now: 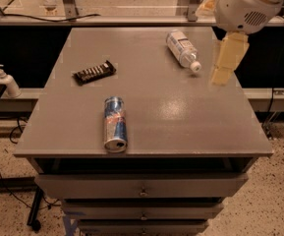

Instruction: Move rxbar chocolate near blue plastic bottle

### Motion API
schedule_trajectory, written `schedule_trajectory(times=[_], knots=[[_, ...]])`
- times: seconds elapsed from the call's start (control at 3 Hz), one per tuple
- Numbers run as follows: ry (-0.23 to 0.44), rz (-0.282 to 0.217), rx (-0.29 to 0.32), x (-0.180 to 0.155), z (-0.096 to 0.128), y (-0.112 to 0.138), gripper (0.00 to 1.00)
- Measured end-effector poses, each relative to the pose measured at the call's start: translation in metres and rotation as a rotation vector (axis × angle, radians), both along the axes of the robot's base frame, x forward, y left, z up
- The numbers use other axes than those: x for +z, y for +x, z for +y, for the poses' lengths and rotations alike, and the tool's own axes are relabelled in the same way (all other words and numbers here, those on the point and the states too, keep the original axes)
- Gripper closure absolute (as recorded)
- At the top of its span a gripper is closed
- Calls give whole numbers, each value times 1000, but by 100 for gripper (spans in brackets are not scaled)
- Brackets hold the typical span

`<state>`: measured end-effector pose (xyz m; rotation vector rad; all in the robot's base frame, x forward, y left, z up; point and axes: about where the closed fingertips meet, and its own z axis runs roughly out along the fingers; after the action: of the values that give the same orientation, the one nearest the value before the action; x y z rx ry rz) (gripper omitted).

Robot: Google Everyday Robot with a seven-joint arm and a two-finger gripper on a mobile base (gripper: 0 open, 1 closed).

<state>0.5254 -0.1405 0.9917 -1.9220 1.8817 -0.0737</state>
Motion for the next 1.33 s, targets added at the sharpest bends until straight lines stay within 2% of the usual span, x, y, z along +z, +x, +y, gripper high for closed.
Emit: schedule_trajectory(times=[0.33, 0.67, 1.0, 1.33], knots=[[29, -26, 104, -4, 55, 28, 0], [63, -37, 177, -14, 118, 47, 0], [63, -37, 178, -14, 118, 47, 0], [101, -42, 167, -21, 134, 61, 0]])
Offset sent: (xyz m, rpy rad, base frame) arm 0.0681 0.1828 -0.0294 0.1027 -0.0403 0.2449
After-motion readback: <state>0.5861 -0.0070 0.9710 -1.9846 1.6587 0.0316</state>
